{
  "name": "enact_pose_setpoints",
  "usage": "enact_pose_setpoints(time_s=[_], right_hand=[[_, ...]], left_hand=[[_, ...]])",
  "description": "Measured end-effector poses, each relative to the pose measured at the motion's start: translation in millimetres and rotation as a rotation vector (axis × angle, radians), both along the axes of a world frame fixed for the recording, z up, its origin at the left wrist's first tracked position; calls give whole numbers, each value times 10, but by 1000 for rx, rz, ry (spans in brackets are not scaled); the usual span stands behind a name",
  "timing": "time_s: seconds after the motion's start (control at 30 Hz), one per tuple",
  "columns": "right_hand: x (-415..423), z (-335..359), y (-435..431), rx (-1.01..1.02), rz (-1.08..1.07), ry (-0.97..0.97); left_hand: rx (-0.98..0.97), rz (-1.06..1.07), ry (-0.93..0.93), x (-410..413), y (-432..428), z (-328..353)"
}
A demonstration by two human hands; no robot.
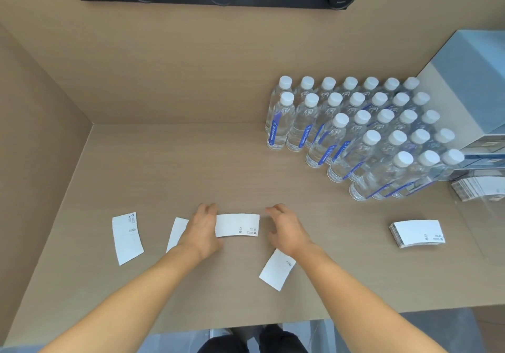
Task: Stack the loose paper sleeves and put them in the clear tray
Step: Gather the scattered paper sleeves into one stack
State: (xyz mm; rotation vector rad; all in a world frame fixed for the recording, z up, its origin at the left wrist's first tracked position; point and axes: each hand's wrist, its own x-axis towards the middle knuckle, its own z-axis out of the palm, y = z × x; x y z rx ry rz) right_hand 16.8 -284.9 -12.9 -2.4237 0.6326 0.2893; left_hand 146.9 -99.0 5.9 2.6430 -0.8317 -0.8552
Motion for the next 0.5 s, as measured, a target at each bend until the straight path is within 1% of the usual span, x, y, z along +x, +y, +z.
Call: enact_pose_setpoints(time_s=[0.1,0.2,0.5], right_hand=[[-184,93,-251,0,18,38],[-324,125,-392,-13,38,91],[-563,33,-503,-16,233,99]], left_hand=[[-56,97,-28,-188,-10,76],[-111,161,13,-454,-52,91],[-54,213,118,-1297,-347,-41]])
